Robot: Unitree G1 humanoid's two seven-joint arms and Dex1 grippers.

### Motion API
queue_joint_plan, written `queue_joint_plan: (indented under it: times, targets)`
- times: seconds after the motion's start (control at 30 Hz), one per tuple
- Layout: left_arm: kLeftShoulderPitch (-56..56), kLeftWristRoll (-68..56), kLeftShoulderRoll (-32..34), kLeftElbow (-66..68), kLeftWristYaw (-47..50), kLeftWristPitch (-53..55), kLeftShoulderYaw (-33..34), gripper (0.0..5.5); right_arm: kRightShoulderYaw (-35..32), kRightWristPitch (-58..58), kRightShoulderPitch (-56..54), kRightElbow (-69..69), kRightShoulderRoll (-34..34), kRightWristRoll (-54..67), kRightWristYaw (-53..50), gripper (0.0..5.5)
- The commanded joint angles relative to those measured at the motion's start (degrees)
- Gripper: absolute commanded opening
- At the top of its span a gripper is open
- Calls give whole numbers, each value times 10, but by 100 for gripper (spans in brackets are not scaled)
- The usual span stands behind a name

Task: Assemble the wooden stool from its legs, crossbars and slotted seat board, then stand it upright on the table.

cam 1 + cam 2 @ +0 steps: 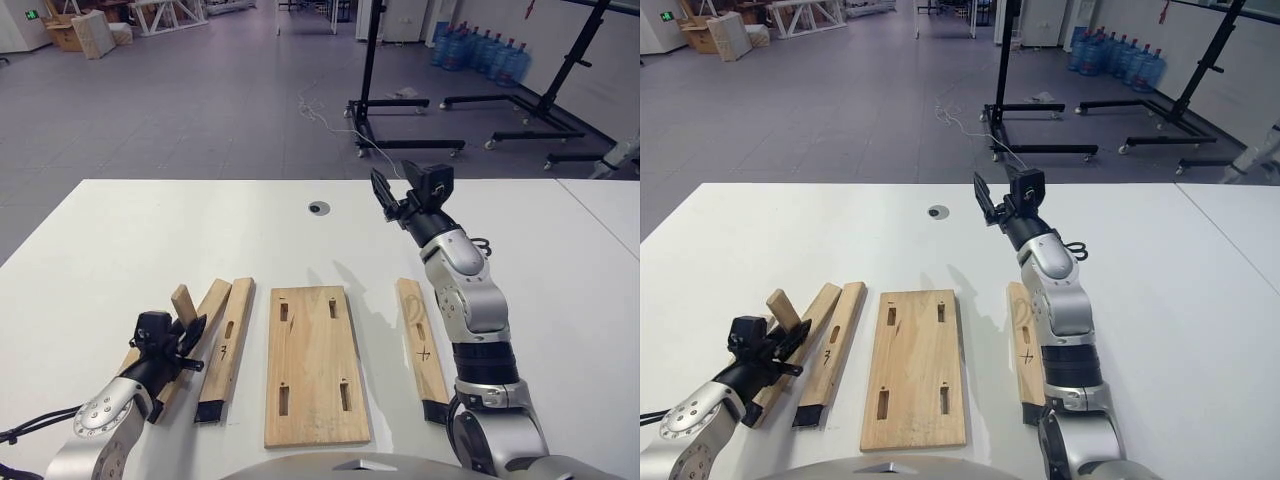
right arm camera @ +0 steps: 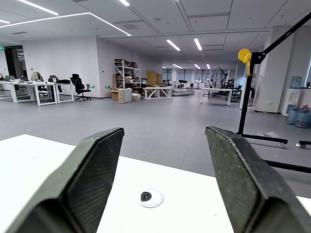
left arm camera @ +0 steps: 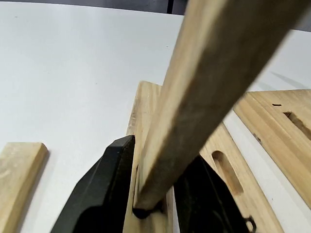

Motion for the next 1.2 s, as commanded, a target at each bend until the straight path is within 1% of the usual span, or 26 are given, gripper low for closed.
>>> queue_joint_plan:
  times: [0.03, 0.07, 0.13, 0.27, 0.43, 0.5, 0.57, 0.6, 0.67, 0.73, 0.8, 0.9, 1.0, 1.07, 1.2]
  targets:
    - [-15, -2, -2, -25, 15, 20, 15, 197, -1, -4, -6, 0, 2, -3, -6, 310]
    - [-15, -5, -2, -32, 18, 24, 20, 212, -2, -4, -4, -2, 2, -4, -6, 310]
    - [-12, -5, 0, -56, 25, 28, 38, 212, -3, -3, -2, -4, 2, -3, -7, 310]
    - [-43, -18, 8, -87, 42, 46, 76, 212, -7, -2, 10, -16, 3, -3, -14, 310]
    - [-160, -97, 56, -142, 75, 126, 147, 212, -8, 0, 17, -21, 4, -1, -18, 310]
    - [-205, -143, 60, -158, 92, 151, 162, 212, -6, -1, 15, -20, 5, -1, -19, 310]
    - [-225, -175, 65, -166, 107, 171, 177, 212, -4, 0, 15, -20, 7, 0, -18, 310]
    - [-220, -176, 73, -157, 103, 173, 192, 212, -4, 0, 16, -22, 7, 0, -19, 310]
    - [-190, -165, 102, -114, 63, 158, 234, 212, -5, 3, 22, -28, 5, 0, -19, 310]
    - [-132, -115, 140, -46, 6, 126, 266, 212, -5, 6, 27, -32, 3, 0, -18, 310]
    - [-71, -67, 164, 10, -51, 87, 271, 249, -3, 9, 30, -36, 1, 0, -15, 310]
    - [34, -9, 179, 36, -152, 25, 231, 286, 0, 13, 26, -35, -1, 1, -11, 310]
    - [101, -23, 171, 7, -242, 0, 203, 330, 2, 17, 29, -39, -2, 1, -9, 310]
    - [130, -23, 171, -8, -274, -6, 193, 360, 3, 20, 31, -42, -2, 0, -8, 310]
    - [139, -37, 176, -47, -282, 36, 168, 403, 5, 26, 34, -48, -2, -2, -9, 310]
